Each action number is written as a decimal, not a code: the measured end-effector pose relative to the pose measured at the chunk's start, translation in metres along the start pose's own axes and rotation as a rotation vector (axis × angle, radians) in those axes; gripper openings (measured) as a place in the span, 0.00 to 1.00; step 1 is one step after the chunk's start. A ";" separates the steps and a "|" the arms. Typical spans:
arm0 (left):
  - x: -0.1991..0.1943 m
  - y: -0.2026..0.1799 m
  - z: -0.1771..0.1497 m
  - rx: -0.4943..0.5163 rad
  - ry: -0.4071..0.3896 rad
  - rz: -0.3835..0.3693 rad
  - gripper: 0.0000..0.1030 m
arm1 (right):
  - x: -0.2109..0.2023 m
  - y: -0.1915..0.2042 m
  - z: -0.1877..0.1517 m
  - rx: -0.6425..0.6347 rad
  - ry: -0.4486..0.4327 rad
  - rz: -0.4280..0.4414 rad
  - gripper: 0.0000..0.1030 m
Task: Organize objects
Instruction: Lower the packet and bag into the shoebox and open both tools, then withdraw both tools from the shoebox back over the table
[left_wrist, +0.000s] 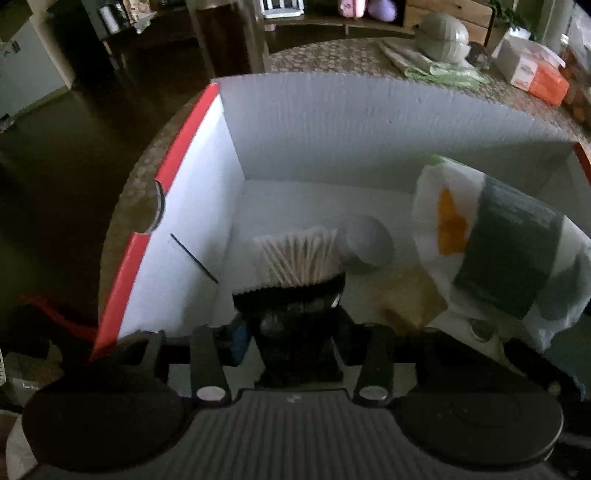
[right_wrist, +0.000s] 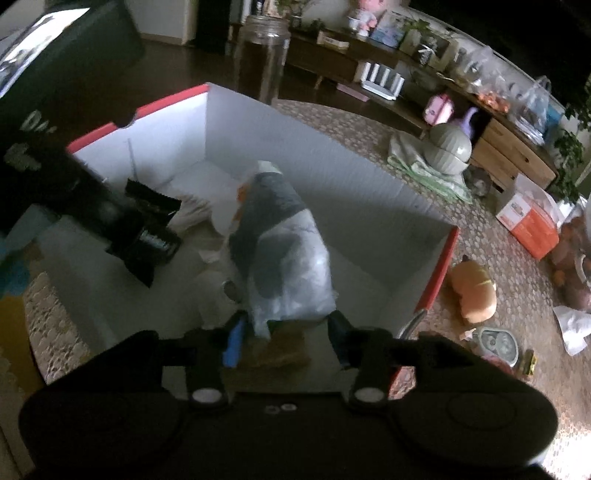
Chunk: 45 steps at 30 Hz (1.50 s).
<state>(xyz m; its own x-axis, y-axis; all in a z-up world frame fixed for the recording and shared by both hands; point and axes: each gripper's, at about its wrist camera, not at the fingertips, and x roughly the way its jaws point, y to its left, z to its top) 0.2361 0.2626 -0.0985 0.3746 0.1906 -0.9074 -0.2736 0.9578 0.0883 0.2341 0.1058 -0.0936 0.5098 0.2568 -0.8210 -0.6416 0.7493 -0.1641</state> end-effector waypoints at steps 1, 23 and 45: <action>-0.001 0.001 0.001 -0.013 -0.005 -0.005 0.55 | -0.002 -0.001 -0.002 -0.004 -0.010 0.005 0.50; -0.077 0.010 -0.019 -0.182 -0.144 -0.124 1.00 | -0.105 -0.057 -0.046 0.118 -0.209 0.141 0.84; -0.135 -0.164 -0.033 0.066 -0.226 -0.285 1.00 | -0.149 -0.203 -0.175 0.281 -0.262 0.060 0.86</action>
<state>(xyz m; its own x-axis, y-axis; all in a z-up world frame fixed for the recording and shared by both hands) 0.2012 0.0723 -0.0042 0.6157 -0.0500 -0.7864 -0.0748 0.9898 -0.1215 0.1881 -0.1914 -0.0333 0.6286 0.4256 -0.6509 -0.5113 0.8568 0.0665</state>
